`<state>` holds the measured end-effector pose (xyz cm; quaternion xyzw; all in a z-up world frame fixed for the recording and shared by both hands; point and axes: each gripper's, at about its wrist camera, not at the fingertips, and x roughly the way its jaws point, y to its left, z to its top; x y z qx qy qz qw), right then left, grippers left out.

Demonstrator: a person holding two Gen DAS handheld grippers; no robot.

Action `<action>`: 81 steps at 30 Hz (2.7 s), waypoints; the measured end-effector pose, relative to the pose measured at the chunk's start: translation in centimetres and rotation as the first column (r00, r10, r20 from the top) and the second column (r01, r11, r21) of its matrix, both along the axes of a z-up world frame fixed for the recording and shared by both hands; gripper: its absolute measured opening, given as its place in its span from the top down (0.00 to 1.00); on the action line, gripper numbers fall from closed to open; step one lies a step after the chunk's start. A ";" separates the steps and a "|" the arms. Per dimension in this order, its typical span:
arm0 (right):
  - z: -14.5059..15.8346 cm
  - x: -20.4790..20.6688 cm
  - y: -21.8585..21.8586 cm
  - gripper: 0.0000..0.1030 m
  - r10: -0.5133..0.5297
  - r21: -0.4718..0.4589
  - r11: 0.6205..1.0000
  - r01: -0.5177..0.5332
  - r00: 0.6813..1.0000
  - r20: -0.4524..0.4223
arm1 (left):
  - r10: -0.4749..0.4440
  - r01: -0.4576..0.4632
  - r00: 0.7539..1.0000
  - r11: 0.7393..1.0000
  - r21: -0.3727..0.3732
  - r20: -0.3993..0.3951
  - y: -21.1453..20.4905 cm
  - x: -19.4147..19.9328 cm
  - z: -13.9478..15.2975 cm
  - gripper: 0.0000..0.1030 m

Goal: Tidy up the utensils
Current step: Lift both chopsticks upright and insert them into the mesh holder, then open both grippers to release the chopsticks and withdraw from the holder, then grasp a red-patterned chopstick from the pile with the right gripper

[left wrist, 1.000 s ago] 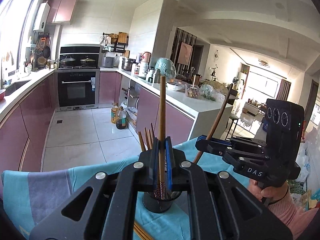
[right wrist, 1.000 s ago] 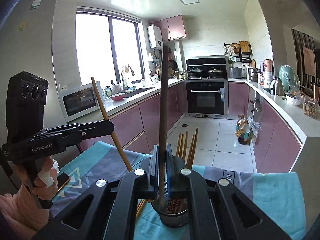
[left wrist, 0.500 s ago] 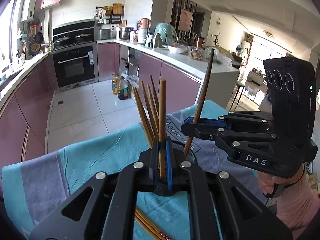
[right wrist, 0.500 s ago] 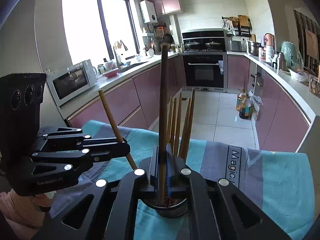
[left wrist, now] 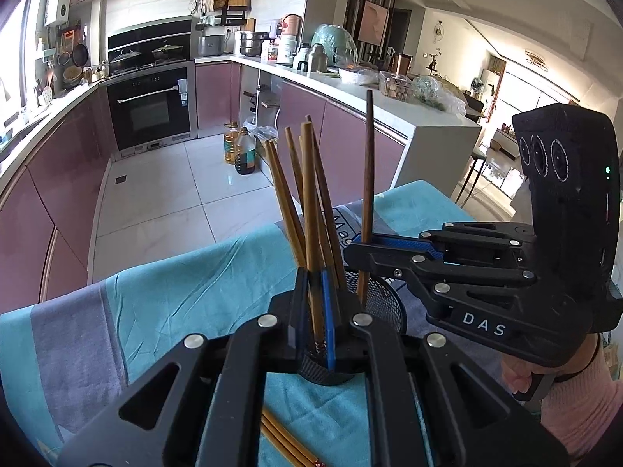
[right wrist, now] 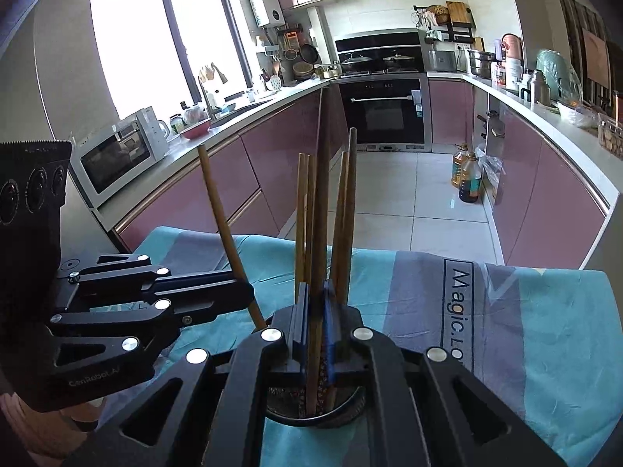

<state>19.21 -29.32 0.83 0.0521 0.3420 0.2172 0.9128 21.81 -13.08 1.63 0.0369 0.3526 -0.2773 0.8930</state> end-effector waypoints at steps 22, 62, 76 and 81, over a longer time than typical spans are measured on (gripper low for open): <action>-3.9 -10.2 5.6 0.66 0.251 -0.038 0.967 -0.252 0.968 -0.019 | 0.232 -0.226 0.964 0.972 -0.065 0.128 10.1 -9.0 -2.9 0.22; -10.6 -5.3 10.7 0.86 0.075 -0.206 0.972 -0.114 0.979 -0.190 | 0.241 -0.238 0.967 0.970 0.039 -0.077 11.1 -9.4 -12.0 0.27; -9.6 -6.1 8.4 0.95 0.094 -0.032 0.994 -0.103 0.974 -0.204 | 0.223 -0.220 0.972 0.975 0.039 -0.077 10.4 -9.5 -12.0 0.29; -7.2 -7.5 7.6 0.95 0.133 0.016 0.991 -0.132 0.982 -0.132 | 0.217 -0.215 0.973 0.976 0.037 -0.078 10.1 -9.6 -12.0 0.29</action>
